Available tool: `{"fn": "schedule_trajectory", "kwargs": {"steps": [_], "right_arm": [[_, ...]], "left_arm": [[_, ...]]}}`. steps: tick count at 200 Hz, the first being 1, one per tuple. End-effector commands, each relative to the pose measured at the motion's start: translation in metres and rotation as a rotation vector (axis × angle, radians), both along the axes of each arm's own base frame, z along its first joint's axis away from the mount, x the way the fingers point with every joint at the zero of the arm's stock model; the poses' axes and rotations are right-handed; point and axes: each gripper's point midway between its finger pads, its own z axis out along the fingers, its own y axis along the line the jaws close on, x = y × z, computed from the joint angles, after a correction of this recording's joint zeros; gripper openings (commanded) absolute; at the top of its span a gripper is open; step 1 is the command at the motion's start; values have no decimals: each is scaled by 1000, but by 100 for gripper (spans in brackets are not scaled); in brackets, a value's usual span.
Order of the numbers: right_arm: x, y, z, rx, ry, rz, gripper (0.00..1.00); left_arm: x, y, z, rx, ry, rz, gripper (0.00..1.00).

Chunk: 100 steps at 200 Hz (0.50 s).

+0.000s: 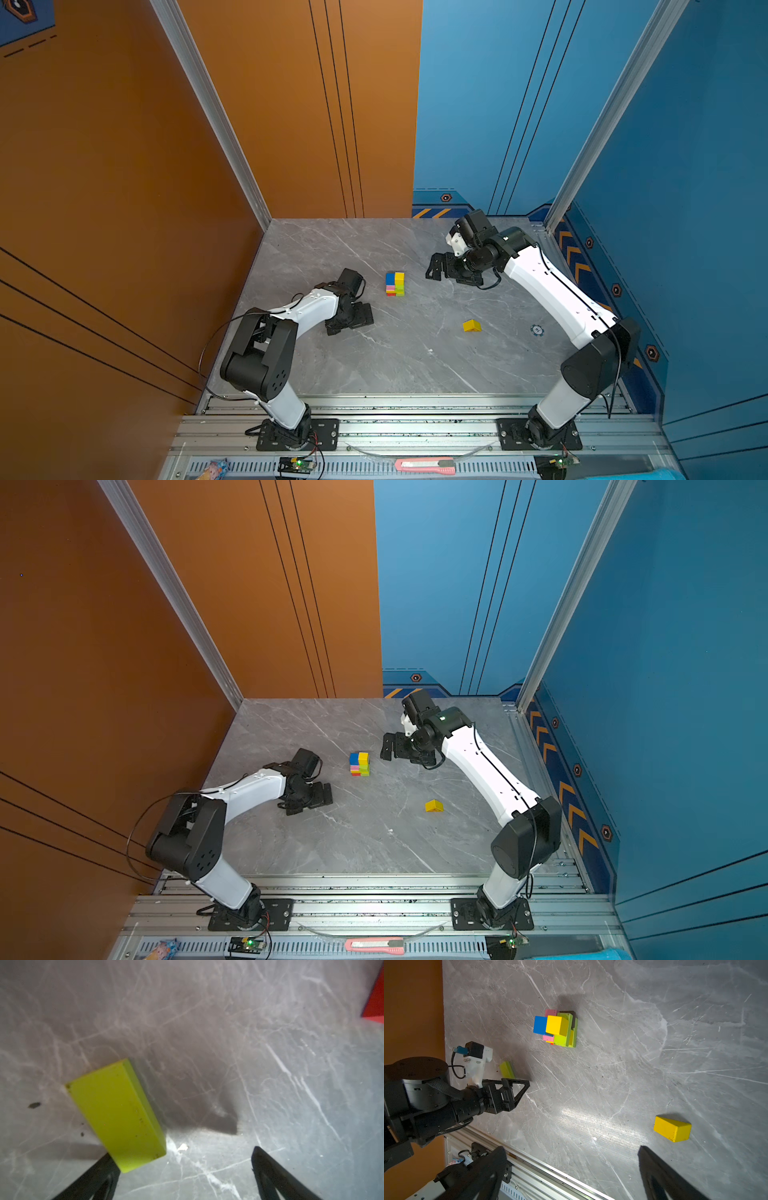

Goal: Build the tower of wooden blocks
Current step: 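Lower the left gripper over the lime green block and align with it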

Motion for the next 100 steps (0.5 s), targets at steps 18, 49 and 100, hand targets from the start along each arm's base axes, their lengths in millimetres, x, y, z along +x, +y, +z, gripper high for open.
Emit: {"fn": "schedule_trajectory", "kwargs": {"steps": [18,49,100], "right_arm": [[9,-1,10,35,-15,-4,100],[8,-7,9,42,-7,-10,100],[0,-19,7,41,5,-20,100]], "left_arm": [[14,-36,4,-64,2,-73,98],[19,-49,-1,-59,10,-86,98],[21,-53,7,-50,15,-118,98]]}}
